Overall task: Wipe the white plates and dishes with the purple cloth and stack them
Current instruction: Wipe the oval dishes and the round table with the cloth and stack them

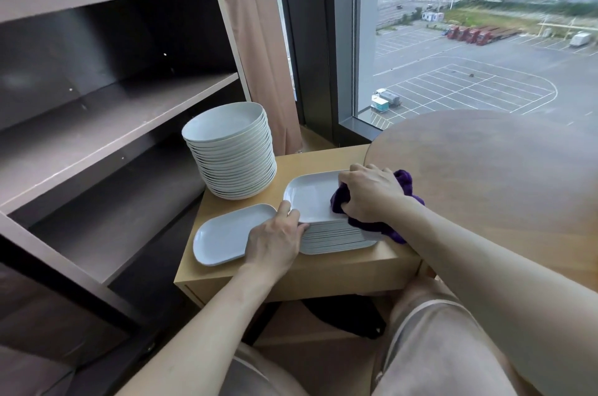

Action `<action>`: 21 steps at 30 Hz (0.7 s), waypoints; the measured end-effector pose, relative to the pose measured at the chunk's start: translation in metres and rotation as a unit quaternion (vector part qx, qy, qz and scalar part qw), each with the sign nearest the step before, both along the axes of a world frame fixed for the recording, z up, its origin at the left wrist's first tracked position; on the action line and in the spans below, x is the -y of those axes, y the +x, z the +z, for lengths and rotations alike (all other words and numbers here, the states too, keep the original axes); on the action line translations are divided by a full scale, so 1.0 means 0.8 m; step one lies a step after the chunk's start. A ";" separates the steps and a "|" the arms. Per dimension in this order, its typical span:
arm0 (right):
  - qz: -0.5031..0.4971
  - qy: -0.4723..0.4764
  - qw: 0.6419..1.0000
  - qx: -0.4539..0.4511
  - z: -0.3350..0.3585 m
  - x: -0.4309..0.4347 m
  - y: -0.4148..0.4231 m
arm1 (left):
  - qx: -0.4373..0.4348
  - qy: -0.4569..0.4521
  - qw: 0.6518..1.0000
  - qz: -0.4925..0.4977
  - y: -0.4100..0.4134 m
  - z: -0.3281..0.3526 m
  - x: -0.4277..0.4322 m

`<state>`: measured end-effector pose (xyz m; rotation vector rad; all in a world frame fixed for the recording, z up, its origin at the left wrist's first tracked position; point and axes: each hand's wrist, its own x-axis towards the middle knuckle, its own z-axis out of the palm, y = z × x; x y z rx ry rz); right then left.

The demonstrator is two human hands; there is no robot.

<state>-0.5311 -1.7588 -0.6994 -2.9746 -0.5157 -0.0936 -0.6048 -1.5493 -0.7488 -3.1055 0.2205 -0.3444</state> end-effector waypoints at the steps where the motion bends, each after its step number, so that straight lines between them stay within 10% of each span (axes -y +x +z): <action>1: 0.008 0.007 1.000 -0.003 0.000 -0.002 -0.002 | 0.000 0.003 1.000 -0.003 0.000 0.000 0.000; 21: -0.036 0.290 0.956 0.039 -0.024 0.038 -0.092 | 0.010 0.038 0.998 -0.041 0.000 0.012 0.000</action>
